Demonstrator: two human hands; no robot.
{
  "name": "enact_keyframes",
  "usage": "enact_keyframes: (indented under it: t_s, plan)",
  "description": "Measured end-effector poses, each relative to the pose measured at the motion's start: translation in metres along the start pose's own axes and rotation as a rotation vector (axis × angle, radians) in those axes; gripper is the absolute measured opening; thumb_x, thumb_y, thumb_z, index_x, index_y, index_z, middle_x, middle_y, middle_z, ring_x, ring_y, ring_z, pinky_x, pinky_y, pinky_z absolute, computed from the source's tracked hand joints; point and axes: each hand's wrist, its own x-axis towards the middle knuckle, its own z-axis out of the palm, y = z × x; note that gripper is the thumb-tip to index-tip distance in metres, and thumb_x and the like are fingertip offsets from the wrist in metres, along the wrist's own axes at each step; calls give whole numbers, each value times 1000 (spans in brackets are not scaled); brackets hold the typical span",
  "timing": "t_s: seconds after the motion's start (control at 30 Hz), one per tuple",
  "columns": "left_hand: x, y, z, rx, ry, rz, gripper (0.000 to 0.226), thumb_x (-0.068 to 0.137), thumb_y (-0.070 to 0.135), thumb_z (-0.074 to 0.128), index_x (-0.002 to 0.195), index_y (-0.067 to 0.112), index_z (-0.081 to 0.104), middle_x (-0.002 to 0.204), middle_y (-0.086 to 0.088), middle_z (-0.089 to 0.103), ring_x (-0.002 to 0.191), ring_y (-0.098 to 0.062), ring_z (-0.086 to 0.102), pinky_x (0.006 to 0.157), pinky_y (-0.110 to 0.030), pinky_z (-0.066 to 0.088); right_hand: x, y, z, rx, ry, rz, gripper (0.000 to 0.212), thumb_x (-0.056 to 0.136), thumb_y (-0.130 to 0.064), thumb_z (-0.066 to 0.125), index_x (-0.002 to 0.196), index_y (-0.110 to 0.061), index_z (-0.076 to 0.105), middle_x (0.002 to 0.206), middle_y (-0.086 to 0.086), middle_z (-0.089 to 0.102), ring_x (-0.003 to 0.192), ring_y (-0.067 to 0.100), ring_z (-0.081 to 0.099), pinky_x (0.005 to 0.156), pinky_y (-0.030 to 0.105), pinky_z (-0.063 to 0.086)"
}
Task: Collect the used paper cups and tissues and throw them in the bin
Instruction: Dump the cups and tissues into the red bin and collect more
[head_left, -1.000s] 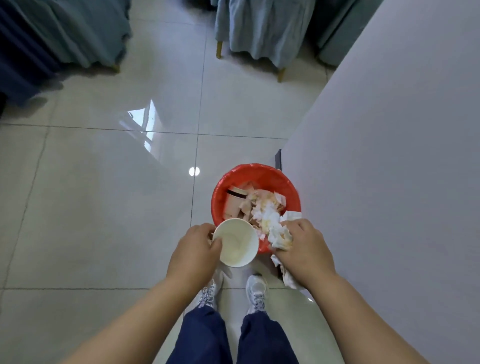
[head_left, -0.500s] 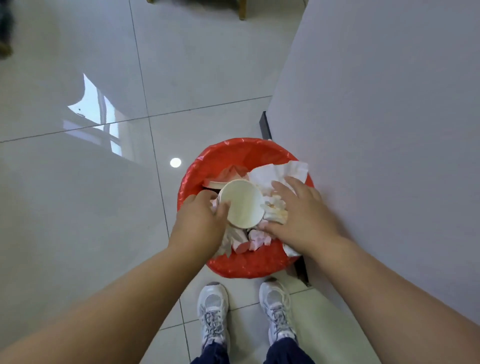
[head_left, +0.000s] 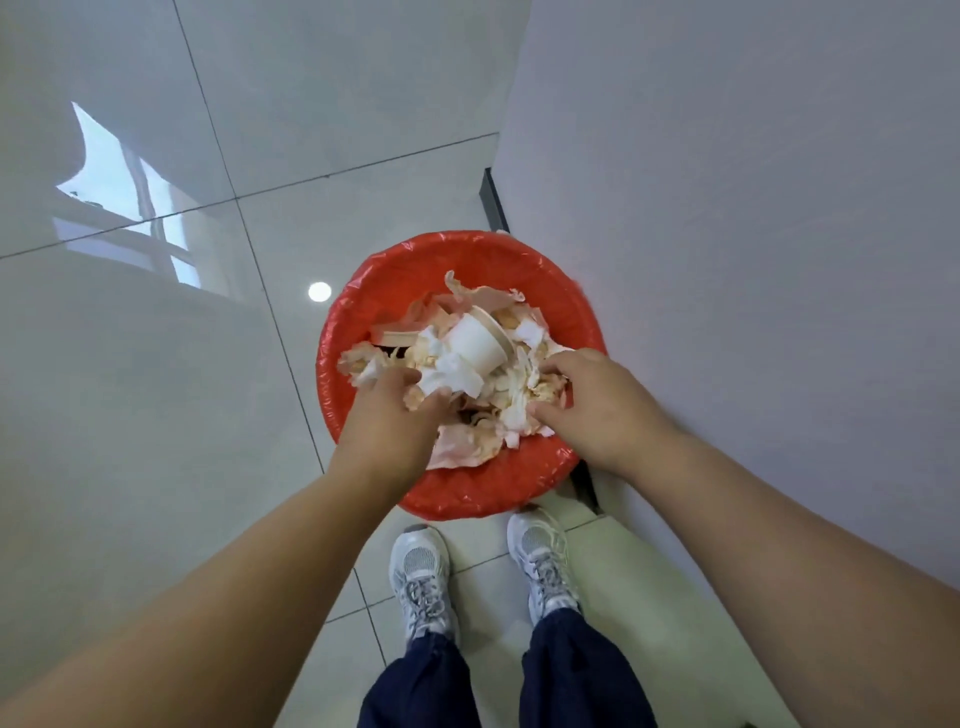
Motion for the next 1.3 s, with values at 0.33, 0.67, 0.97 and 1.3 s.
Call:
enact_keyframes:
  t_s: [0.33,0.67,0.97,1.3]
  plan:
    - [-118,45,-58,-26,-82,124,20,94,36,55,106,22,62,95,6,63,82,-7,58,62,-21,42,-118,-59,-37,315,183,11,27,87,-31,65,113,-22,62,104,-11,60,96,12,59,88,32,50]
    - [-260,54,-84,-24,-132,170,16,93,35,56,103,24,60,93,8,63,82,-10,61,65,-23,48,-279,-70,-53,477,290,64,22,87,-31,66,108,-24,64,98,-13,61,87,3,59,81,27,52]
    - [-378,67,-51,97,-256,340,13,92,38,56,101,28,60,94,12,61,82,-3,57,60,-17,37,-418,-19,-52,445,368,107,25,88,-32,65,112,-22,63,104,-9,63,94,5,60,85,24,48]
    - [-510,108,69,328,-413,650,16,91,38,58,101,27,62,92,14,61,85,-1,56,68,-15,42,-575,100,-45,559,648,282,22,89,-34,63,110,-27,62,100,-15,62,92,4,60,77,22,47]
